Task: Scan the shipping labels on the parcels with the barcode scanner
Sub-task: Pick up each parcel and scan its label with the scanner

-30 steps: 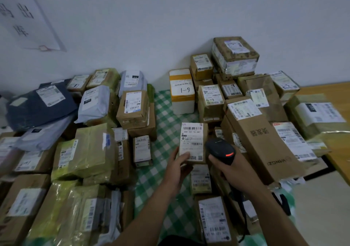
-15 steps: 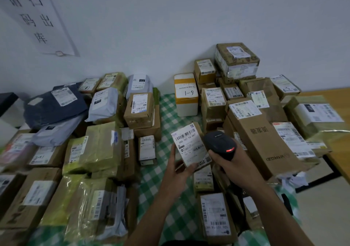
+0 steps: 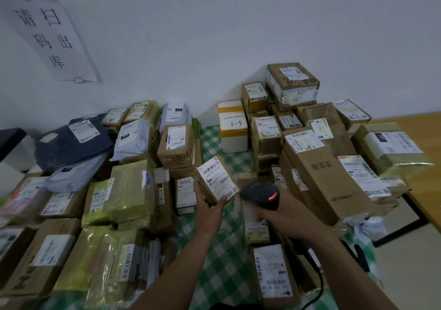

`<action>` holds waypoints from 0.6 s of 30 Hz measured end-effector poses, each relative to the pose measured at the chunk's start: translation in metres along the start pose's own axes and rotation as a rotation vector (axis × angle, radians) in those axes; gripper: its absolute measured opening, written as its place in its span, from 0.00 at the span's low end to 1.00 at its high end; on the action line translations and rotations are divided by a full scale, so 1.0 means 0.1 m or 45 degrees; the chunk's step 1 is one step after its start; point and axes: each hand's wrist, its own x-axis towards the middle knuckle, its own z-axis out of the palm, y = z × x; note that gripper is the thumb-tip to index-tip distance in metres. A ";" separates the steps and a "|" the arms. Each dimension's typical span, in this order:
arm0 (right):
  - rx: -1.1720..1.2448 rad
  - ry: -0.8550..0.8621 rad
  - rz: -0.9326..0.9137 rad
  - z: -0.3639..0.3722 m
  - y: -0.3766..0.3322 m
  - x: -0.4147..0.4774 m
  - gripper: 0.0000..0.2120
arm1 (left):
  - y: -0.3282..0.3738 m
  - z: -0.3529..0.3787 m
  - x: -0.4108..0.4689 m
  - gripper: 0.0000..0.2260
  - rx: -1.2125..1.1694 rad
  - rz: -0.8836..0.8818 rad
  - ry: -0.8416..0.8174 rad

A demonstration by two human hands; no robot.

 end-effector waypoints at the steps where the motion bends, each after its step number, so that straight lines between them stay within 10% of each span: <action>1: 0.000 -0.010 0.003 0.01 -0.02 0.00 0.11 | -0.02 0.00 0.00 0.44 0.006 -0.001 0.006; 18: -0.061 -0.036 0.041 0.08 -0.07 0.00 0.23 | -0.13 -0.08 0.01 0.43 -0.023 -0.041 0.033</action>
